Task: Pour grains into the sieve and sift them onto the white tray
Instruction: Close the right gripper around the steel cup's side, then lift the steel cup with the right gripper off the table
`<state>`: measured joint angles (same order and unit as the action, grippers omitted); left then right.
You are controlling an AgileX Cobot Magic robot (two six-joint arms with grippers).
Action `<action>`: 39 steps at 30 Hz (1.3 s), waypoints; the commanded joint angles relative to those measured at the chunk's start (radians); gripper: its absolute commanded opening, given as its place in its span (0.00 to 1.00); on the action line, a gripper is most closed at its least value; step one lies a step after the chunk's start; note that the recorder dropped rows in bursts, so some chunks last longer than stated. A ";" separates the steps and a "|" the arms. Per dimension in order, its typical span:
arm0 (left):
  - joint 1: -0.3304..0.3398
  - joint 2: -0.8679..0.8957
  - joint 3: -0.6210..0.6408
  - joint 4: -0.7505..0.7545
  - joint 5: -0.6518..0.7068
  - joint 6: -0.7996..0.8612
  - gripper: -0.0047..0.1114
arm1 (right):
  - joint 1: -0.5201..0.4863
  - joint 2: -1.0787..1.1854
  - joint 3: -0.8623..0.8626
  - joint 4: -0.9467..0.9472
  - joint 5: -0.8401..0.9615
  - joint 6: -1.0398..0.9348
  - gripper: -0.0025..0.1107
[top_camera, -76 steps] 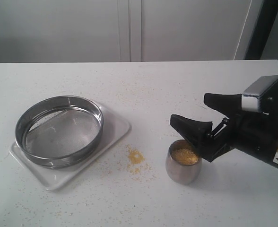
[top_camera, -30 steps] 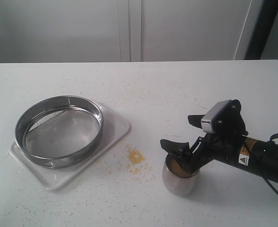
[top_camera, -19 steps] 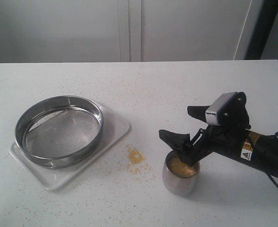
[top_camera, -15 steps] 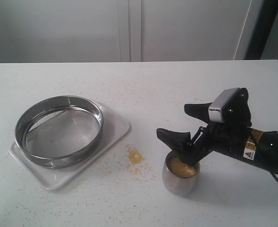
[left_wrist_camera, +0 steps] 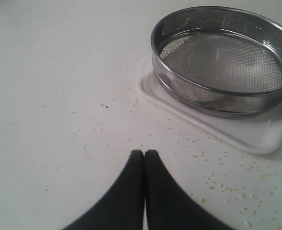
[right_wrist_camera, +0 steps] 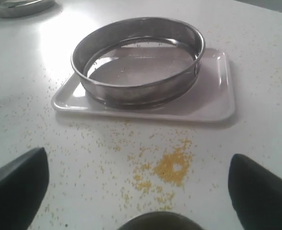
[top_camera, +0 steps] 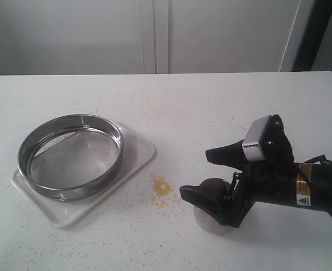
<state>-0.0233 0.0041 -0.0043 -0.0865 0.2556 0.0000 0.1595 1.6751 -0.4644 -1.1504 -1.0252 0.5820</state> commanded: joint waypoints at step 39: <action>0.001 -0.004 0.004 -0.006 -0.001 0.000 0.04 | 0.012 0.168 0.046 0.137 0.164 -0.186 0.83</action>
<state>-0.0233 0.0041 -0.0043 -0.0865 0.2556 0.0000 0.1691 1.8349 -0.4222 -1.0278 -0.8614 0.4222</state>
